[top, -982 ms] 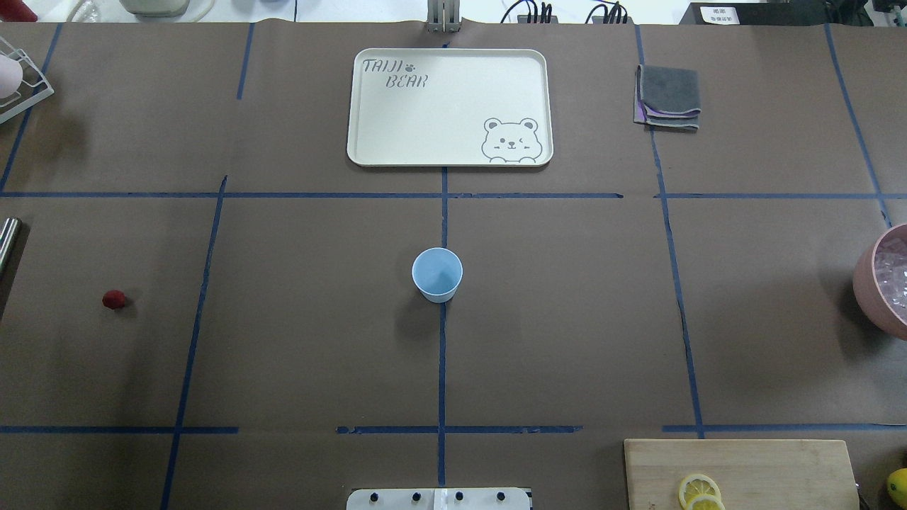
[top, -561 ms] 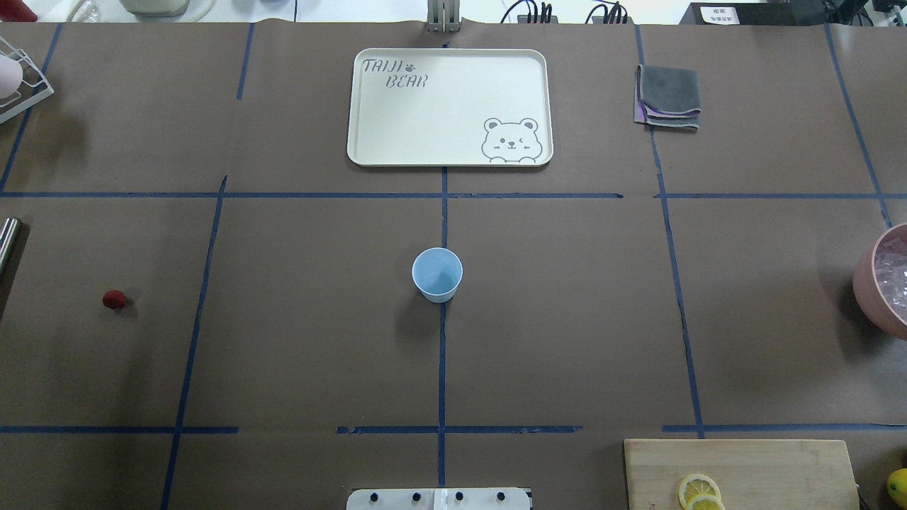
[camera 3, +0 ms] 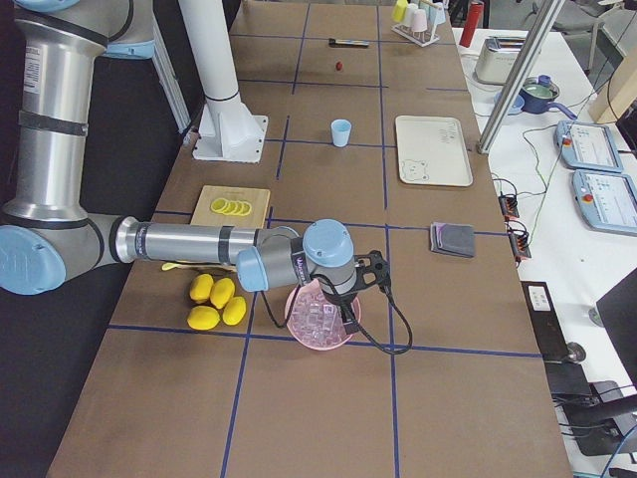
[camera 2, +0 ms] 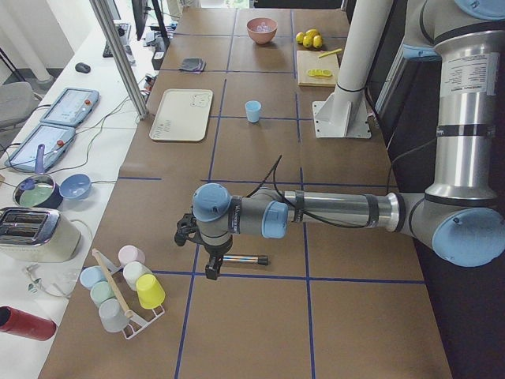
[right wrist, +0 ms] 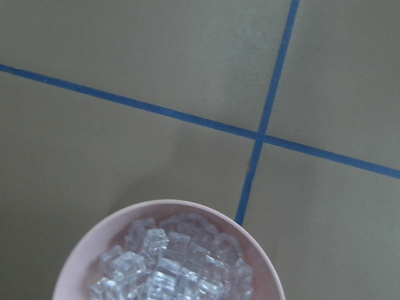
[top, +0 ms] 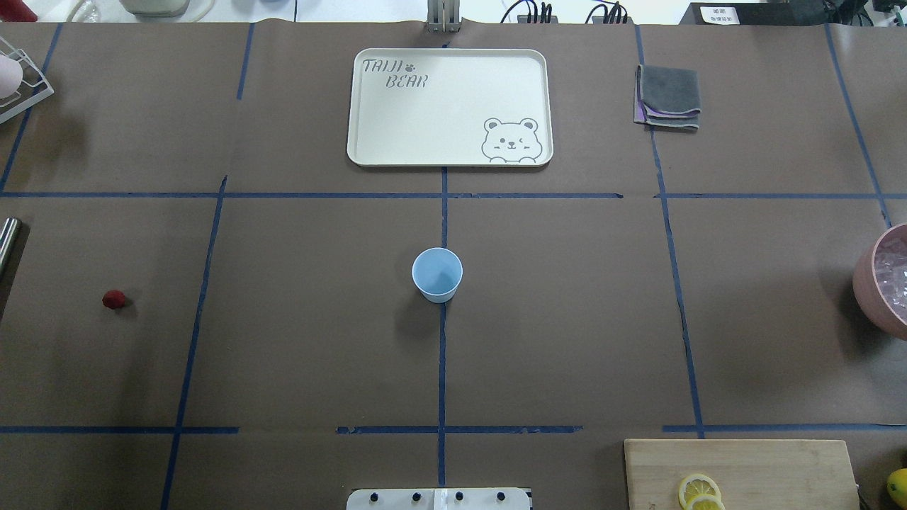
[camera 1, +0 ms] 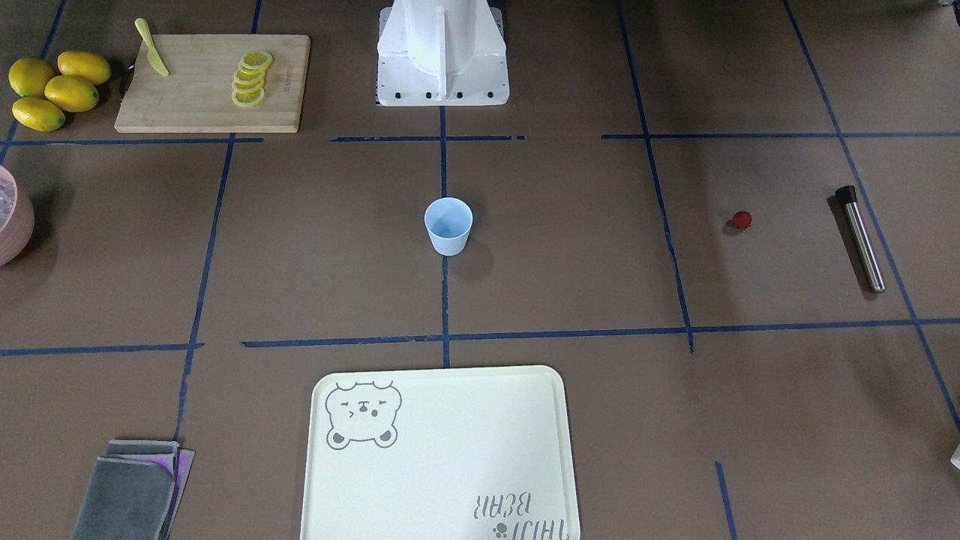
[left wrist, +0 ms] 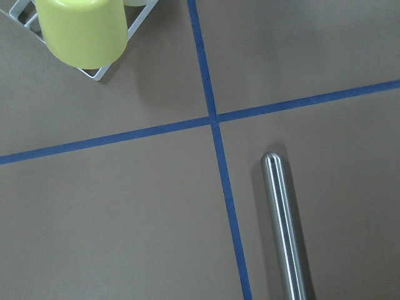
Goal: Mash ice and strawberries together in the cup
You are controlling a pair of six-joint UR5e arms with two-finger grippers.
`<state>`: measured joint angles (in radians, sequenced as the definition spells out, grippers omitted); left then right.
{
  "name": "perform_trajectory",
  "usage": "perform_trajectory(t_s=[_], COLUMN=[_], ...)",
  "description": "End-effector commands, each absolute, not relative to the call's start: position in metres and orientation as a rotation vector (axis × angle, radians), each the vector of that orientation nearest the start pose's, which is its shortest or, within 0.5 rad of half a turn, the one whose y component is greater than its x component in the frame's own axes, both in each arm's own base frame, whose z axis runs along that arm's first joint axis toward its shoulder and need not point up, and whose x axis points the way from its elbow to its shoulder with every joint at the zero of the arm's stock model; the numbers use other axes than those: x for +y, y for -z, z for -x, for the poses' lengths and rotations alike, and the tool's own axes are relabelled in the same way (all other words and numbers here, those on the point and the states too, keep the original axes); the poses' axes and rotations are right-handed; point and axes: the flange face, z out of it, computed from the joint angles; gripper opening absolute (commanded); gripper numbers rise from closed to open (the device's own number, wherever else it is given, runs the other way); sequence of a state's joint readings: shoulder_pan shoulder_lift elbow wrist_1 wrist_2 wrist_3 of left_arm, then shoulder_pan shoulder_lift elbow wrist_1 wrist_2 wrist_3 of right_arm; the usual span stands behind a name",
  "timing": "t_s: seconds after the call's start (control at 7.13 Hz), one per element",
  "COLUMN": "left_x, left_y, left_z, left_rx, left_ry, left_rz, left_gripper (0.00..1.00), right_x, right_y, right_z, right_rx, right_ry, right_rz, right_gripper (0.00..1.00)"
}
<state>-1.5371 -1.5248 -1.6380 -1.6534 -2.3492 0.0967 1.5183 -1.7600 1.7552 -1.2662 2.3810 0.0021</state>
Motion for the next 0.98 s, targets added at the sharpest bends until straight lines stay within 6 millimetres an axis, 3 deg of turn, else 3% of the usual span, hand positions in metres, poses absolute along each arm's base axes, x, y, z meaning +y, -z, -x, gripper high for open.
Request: perform_trajectory(t_s=[0.0,0.14,0.42,0.84], left_x=[-0.481,-0.481,-0.481,-0.481], left_y=[-0.639,-0.639,-0.641,-0.641], left_z=[0.047,0.046,0.046,0.046], left_rx=[0.776,0.776,0.776,0.775], left_ry=[-0.164,-0.166,-0.165,-0.166], left_rz=[-0.124,-0.124,-0.120,-0.119], left_gripper=[1.00,1.00,1.00,1.00], right_x=[-0.433,-0.432,-0.430,-0.429], right_y=[-0.602,-0.603,-0.612,-0.634], right_z=[0.015,0.039,0.059,0.063], right_rx=[-0.847,-0.838,-0.789,-0.778], right_ry=[0.126,0.111,0.143,0.159], right_rz=[-0.212,-0.168,-0.152,-0.117], right_gripper=[0.99,0.99,0.96,0.89])
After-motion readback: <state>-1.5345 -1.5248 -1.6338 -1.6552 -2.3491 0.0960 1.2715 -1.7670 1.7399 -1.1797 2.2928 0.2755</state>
